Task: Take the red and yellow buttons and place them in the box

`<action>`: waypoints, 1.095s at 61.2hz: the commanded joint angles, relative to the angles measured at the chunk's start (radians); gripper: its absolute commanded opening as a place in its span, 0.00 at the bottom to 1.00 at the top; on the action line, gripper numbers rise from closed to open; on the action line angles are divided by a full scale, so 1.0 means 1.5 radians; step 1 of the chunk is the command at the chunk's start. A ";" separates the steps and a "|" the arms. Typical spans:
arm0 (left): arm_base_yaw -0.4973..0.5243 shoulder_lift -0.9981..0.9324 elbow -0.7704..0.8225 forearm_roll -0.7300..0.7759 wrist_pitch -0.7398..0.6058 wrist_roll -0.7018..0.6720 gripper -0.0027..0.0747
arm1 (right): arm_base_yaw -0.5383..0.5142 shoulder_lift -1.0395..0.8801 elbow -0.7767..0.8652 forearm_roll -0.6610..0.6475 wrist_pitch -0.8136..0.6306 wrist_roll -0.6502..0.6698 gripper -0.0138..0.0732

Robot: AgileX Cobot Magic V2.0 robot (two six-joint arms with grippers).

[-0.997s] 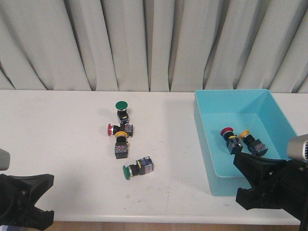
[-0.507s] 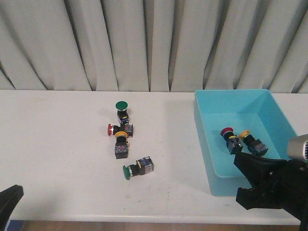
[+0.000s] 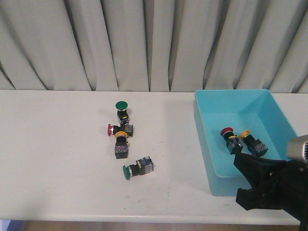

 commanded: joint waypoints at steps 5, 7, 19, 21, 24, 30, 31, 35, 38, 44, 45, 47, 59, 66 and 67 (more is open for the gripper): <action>0.068 -0.035 0.022 -0.001 0.023 0.002 0.02 | 0.002 -0.005 -0.020 0.022 0.015 -0.005 0.15; 0.077 -0.036 0.022 -0.001 0.033 0.000 0.02 | 0.002 -0.005 -0.020 0.022 0.015 -0.005 0.15; 0.098 -0.037 0.022 -0.001 0.040 0.000 0.02 | 0.002 -0.005 -0.020 0.022 0.015 -0.005 0.15; 0.098 -0.037 0.022 -0.001 0.040 0.000 0.02 | 0.002 -0.005 -0.020 0.022 0.015 -0.005 0.15; 0.098 -0.037 0.022 -0.001 0.040 0.000 0.02 | 0.002 -0.005 -0.020 0.022 0.016 -0.005 0.15; 0.098 -0.037 0.022 -0.001 0.040 -0.001 0.02 | 0.002 -0.005 -0.020 0.022 0.015 -0.005 0.15; 0.098 -0.037 0.022 -0.001 0.040 -0.001 0.02 | 0.002 -0.005 -0.020 0.022 0.015 -0.005 0.15; 0.098 -0.037 0.022 -0.001 0.040 -0.003 0.02 | 0.002 -0.005 -0.020 0.022 0.015 -0.005 0.15; 0.098 -0.037 0.022 0.008 0.038 -0.004 0.02 | 0.002 -0.005 -0.020 0.022 0.015 -0.005 0.15; 0.098 -0.037 0.022 0.078 0.032 -0.073 0.02 | 0.002 -0.005 -0.020 0.022 0.015 -0.005 0.15; 0.098 -0.037 0.022 0.093 0.029 -0.090 0.02 | 0.002 -0.005 -0.020 0.022 0.014 -0.005 0.15; 0.098 -0.037 0.022 0.130 0.023 -0.136 0.02 | 0.002 -0.005 -0.020 0.022 0.014 -0.005 0.15; 0.098 -0.037 0.022 0.267 -0.028 -0.296 0.02 | 0.002 -0.005 -0.020 0.022 0.014 -0.005 0.15; 0.098 -0.037 0.022 0.265 -0.045 -0.296 0.02 | 0.002 -0.005 -0.020 0.022 0.014 -0.005 0.15; 0.098 -0.037 0.022 0.265 -0.047 -0.296 0.02 | 0.002 -0.005 -0.020 0.022 0.014 -0.005 0.15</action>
